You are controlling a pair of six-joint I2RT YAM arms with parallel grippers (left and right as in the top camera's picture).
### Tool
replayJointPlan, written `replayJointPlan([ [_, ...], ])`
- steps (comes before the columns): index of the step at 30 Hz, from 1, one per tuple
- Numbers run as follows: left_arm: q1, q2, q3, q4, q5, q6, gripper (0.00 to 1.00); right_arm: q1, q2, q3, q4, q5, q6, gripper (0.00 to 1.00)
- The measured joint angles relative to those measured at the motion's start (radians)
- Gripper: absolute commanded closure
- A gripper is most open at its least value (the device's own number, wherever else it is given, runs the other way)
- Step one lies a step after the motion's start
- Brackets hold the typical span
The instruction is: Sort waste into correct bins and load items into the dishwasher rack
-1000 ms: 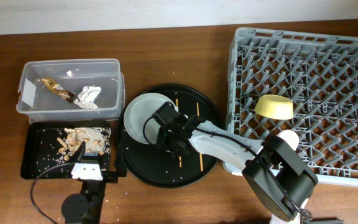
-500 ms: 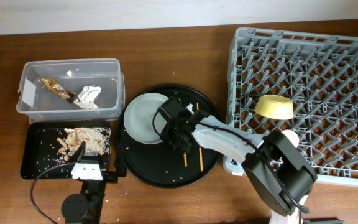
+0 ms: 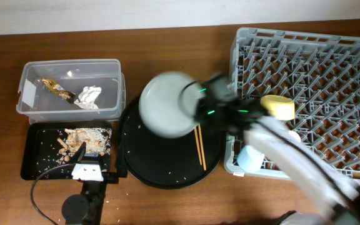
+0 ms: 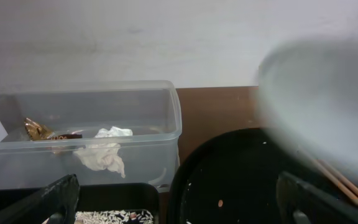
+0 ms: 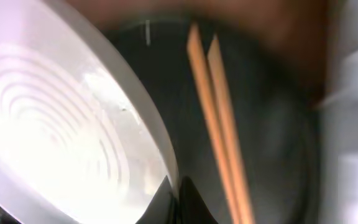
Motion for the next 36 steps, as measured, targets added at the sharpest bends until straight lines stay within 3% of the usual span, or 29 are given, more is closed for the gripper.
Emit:
replayJointPlan([
  [3,0.000,0.000,0.000,0.000,0.000,0.000,0.01,-0.192,-0.239,0.002,-0.068,0.297,-0.142,0.96],
  [6,0.000,0.000,0.000,0.000,0.000,0.000,0.01,-0.389,-0.301,0.002,-0.074,0.605,-0.270,0.96],
  [10,0.000,0.000,0.000,0.000,0.000,0.000,0.01,-0.587,-0.233,0.002,-0.039,0.815,-0.339,0.96],
  [16,0.000,0.000,0.000,0.001,0.000,0.000,0.01,-0.637,0.031,0.000,0.095,0.978,-0.435,0.96],
  [17,0.000,0.000,0.000,0.000,0.000,0.000,0.01,-0.630,0.085,0.001,0.102,0.991,-0.466,0.79],
  [19,0.000,0.000,0.000,0.000,0.000,0.000,0.01,-0.609,0.118,0.001,0.098,0.989,-0.489,0.47],
  [20,0.000,0.000,0.000,0.000,0.000,0.000,0.01,-0.578,0.121,0.000,0.090,0.986,-0.498,0.42],
  [23,0.000,0.000,0.000,0.000,0.000,0.000,0.01,-0.455,0.108,0.000,0.057,0.983,-0.522,0.40],
  [26,0.000,0.000,0.000,0.000,0.000,0.000,0.01,-0.282,-0.012,0.002,-0.042,0.909,-0.533,0.40],
  [28,0.000,0.000,0.000,0.000,0.000,0.000,0.01,-0.150,-0.087,0.005,-0.116,0.737,-0.536,0.41],
  [29,0.000,0.000,0.000,0.000,0.000,0.000,0.01,-0.069,-0.108,0.006,-0.147,0.580,-0.536,0.48],
  [32,0.000,0.000,0.000,0.000,0.000,0.000,0.01,0.060,-0.040,0.007,-0.185,0.160,-0.437,0.52],
  [36,0.000,0.000,0.000,0.000,0.000,0.000,0.01,0.137,0.186,-0.002,-0.119,0.042,-0.374,0.56],
])
